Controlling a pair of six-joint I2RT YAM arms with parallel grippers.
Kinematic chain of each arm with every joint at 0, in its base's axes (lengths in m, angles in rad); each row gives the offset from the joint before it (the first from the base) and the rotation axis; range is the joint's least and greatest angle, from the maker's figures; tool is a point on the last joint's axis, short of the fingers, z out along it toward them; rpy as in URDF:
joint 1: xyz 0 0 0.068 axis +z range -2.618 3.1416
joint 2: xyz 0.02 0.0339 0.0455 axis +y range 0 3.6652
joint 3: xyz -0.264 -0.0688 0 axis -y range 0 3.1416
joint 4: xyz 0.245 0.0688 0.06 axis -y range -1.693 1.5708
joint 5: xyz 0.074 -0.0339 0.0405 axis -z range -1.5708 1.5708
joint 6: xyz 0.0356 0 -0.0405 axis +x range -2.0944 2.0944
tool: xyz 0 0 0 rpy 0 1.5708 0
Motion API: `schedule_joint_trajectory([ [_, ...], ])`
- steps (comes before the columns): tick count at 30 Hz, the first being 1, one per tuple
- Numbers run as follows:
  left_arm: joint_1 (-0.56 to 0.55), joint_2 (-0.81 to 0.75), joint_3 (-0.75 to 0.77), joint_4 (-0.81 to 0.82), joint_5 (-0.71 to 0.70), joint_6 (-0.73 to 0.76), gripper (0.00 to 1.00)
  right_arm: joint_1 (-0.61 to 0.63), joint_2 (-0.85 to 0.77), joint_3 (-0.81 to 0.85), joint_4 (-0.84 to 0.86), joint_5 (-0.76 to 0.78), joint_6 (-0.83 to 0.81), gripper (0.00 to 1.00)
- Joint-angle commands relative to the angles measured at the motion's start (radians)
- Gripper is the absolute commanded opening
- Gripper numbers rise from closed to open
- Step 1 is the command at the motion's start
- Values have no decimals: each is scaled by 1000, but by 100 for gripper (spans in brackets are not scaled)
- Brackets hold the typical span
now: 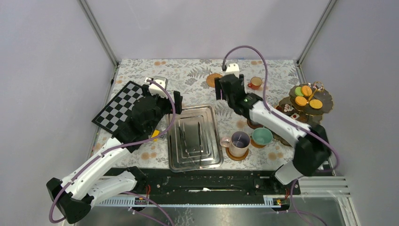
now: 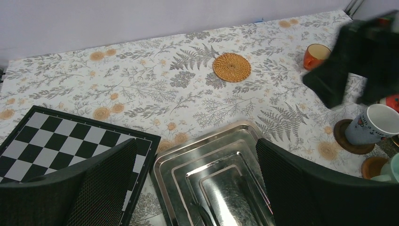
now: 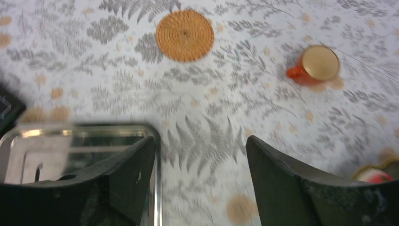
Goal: Serve the afternoon tea
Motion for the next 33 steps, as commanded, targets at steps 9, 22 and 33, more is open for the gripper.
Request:
schedule_joint_trajectory([
  [9, 4, -28, -7, 52, -27, 12, 99, -172, 711, 715, -48, -258, 13, 58],
  [22, 3, -24, -4, 52, -18, 13, 99, -220, 1183, 1329, -393, -276, 10, 58],
  [33, 3, -13, 1, 48, 7, 9, 99, -226, 1161, 1215, -517, -320, -36, 61],
])
